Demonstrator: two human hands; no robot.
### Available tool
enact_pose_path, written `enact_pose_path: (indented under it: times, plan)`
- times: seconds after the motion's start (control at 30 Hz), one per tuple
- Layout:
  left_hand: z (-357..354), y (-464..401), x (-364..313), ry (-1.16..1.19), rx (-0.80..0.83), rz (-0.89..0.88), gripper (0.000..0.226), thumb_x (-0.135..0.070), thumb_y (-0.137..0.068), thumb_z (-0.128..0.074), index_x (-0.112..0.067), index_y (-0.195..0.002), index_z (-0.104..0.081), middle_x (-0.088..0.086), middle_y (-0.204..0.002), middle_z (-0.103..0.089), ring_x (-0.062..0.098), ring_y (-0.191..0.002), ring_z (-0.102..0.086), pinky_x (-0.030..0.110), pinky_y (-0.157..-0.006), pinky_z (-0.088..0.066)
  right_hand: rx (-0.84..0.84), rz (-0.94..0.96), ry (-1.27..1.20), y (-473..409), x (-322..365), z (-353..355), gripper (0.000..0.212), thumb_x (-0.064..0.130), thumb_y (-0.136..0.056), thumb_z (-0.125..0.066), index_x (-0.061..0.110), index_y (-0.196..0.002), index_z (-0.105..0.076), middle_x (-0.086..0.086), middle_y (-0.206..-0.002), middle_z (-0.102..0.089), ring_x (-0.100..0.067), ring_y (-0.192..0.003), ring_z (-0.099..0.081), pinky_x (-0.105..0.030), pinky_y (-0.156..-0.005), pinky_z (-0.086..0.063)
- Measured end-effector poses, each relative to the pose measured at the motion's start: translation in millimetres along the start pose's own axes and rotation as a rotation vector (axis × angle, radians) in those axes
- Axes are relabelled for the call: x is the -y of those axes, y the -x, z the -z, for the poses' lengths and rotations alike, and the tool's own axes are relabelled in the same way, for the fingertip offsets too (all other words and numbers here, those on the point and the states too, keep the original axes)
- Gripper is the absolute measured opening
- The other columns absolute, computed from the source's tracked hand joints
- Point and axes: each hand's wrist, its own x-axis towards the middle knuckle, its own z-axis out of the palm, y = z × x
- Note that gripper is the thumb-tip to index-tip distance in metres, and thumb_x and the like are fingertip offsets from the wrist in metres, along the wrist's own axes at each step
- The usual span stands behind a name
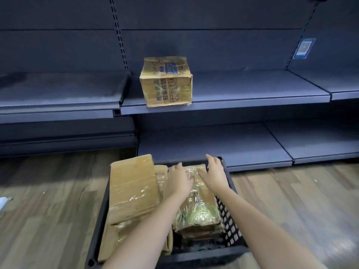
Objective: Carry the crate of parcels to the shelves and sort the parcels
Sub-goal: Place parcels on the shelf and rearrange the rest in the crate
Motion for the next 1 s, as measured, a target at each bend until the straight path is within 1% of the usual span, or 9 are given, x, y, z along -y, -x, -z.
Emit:
enact_pose_path:
  times: [0.1, 0.3, 0.4, 0.5, 0.57, 0.73, 0.83, 0.9, 1.0]
  plan:
    - [-21, 22, 25, -0.036, 0.08, -0.037, 0.068, -0.033, -0.087, -0.064, -0.015, -0.144, -0.032, 0.006, -0.151, -0.032, 0.026, -0.14, -0.034, 0.04, -0.115, -0.033, 0.116, -0.053, 0.023, 19, -26, -11, 0.074, 0.033, -0.091, -0.059, 0.014, -0.15, -0.02, -0.013, -0.152, -0.03, -0.026, -0.129, -0.045, -0.034, -0.103, -0.042]
    - [-41, 39, 67, -0.509, 0.422, -0.12, 0.122, -0.064, -0.072, -0.065, -0.008, -0.151, 0.009, 0.012, -0.16, 0.013, 0.03, -0.148, 0.01, 0.045, -0.121, -0.001, 0.358, -0.122, -0.001, 44, -65, -34, 0.098, 0.035, -0.087, -0.064, 0.021, -0.152, 0.008, -0.013, -0.159, -0.013, -0.025, -0.136, -0.04, -0.032, -0.106, -0.037]
    - [-43, 43, 71, -0.636, 0.456, -0.145, 0.127, -0.058, -0.071, -0.07, -0.005, -0.149, 0.016, 0.014, -0.158, 0.021, 0.03, -0.147, 0.019, 0.043, -0.119, 0.003, 0.414, -0.05, -0.001, 54, -80, -48, 0.105, 0.029, -0.089, -0.064, 0.022, -0.149, 0.022, -0.007, -0.162, 0.008, -0.023, -0.145, -0.026, -0.031, -0.111, -0.032]
    - [-47, 45, 78, -0.723, 0.42, -0.165, 0.118, -0.035, -0.077, -0.074, -0.002, -0.148, 0.014, 0.016, -0.158, 0.02, 0.03, -0.147, 0.018, 0.042, -0.12, -0.001, 0.407, -0.034, -0.089, 62, -95, -54, 0.103, 0.028, -0.09, -0.062, 0.034, -0.142, 0.027, 0.002, -0.162, 0.011, -0.018, -0.149, -0.012, -0.035, -0.118, -0.022]
    - [-50, 45, 78, -0.723, 0.371, -0.16, 0.112, -0.025, -0.079, -0.074, -0.001, -0.149, 0.012, 0.017, -0.159, 0.015, 0.032, -0.147, 0.015, 0.041, -0.121, -0.006, 0.377, -0.08, -0.141, 65, -99, -54, 0.099, 0.027, -0.092, -0.06, 0.034, -0.144, 0.024, 0.003, -0.162, 0.005, -0.016, -0.149, -0.012, -0.035, -0.119, -0.02]
    - [-57, 42, 68, -0.636, 0.321, -0.089, 0.111, -0.032, -0.081, -0.07, -0.001, -0.149, 0.012, 0.02, -0.159, 0.006, 0.033, -0.149, 0.007, 0.041, -0.121, -0.009, 0.327, -0.218, -0.219, 65, -98, -48, 0.092, 0.028, -0.093, -0.057, 0.014, -0.151, 0.012, -0.003, -0.16, -0.019, -0.022, -0.145, -0.027, -0.035, -0.115, -0.023]
    - [-57, 38, 68, -0.549, 0.311, -0.077, 0.113, -0.033, -0.079, -0.072, -0.004, -0.15, 0.011, 0.015, -0.16, -0.005, 0.031, -0.149, -0.002, 0.042, -0.122, -0.011, 0.376, -0.223, -0.242, 66, -101, -39, 0.106, 0.037, -0.075, -0.076, 0.014, -0.151, -0.006, 0.0, -0.154, -0.033, -0.02, -0.14, -0.034, -0.034, -0.114, -0.028]
    - [-53, 35, 68, -0.448, 0.29, -0.088, 0.113, -0.03, -0.079, -0.073, -0.008, -0.15, 0.011, 0.011, -0.16, -0.011, 0.029, -0.148, -0.01, 0.042, -0.121, -0.019, 0.4, -0.219, -0.226, 67, -103, -35, 0.11, 0.034, -0.066, -0.084, 0.017, -0.148, -0.014, 0.006, -0.144, -0.041, -0.018, -0.135, -0.04, -0.033, -0.111, -0.033]
    - [-43, 40, 58, -0.241, 0.246, -0.076, 0.112, -0.028, -0.079, -0.072, -0.016, -0.151, 0.012, 0.006, -0.159, -0.012, 0.024, -0.143, -0.027, 0.038, -0.111, -0.039, 0.328, -0.237, -0.234, 64, -102, -25, 0.086, 0.015, -0.074, -0.079, 0.015, -0.142, -0.026, -0.001, -0.136, -0.052, -0.018, -0.123, -0.052, -0.029, -0.102, -0.044]
